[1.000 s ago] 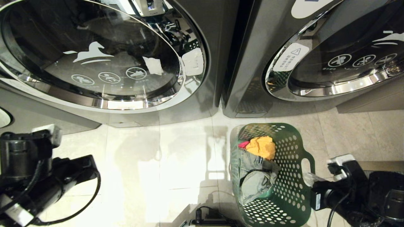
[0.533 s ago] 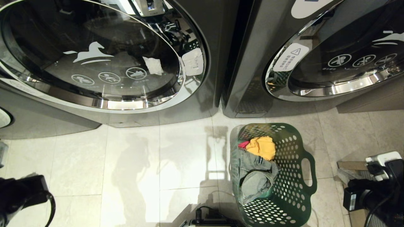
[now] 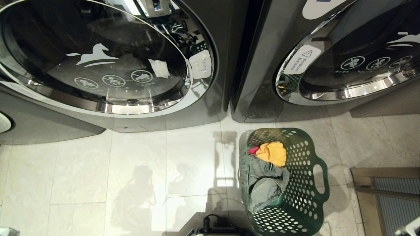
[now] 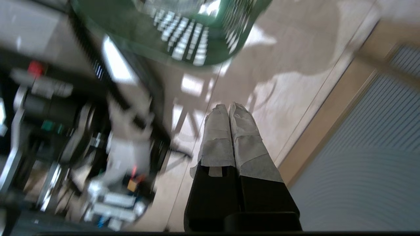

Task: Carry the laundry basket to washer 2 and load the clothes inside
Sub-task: Open the lid of the washing machine

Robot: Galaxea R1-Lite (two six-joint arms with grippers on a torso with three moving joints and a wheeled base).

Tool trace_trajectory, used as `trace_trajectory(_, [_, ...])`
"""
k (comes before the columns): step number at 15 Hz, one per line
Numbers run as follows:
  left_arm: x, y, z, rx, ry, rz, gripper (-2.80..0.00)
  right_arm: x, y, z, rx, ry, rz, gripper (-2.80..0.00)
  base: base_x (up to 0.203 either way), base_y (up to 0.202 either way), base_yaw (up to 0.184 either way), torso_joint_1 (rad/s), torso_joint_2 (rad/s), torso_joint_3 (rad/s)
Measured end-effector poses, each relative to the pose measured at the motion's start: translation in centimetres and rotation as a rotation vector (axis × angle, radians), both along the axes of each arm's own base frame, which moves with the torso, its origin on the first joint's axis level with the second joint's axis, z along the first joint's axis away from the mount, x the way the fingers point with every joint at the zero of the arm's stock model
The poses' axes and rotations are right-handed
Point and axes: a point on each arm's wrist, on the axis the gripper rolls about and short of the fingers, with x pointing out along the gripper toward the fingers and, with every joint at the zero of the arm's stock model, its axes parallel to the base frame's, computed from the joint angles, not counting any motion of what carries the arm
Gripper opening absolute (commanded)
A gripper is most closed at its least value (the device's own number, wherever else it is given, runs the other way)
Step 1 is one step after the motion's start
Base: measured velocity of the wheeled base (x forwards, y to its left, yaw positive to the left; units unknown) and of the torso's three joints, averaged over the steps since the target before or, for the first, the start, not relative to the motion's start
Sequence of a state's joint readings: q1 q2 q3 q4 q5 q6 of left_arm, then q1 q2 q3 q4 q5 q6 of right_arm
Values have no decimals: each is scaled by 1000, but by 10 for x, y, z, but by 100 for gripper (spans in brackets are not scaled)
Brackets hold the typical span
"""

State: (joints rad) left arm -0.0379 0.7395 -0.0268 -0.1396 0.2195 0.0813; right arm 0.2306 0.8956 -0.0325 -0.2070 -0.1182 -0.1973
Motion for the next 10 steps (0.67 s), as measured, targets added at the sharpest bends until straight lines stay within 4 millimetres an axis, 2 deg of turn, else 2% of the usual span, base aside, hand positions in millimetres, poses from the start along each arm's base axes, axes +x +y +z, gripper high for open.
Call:
trace_trajectory(2, [-12,0,-2,-33,64,-4,-280,-21,-6,-3,3,87,-19,-280,0,0,0,0,0,0])
trace_trajectory(4, [-21,1,0,-46,118,31,-280,-33,-11,-5,8,114,-109,-280,0,0,0,0,0,0])
trace_trajectory(7, [-28,1,4,-61,59,52,-280,-38,-15,-2,30,-23,-240,-280,0,0,0,0,0,0])
trace_trajectory(10, [-44,-1,1,-105,-81,-22,-280,-51,-14,0,55,-204,-259,-280,0,0,0,0,0,0])
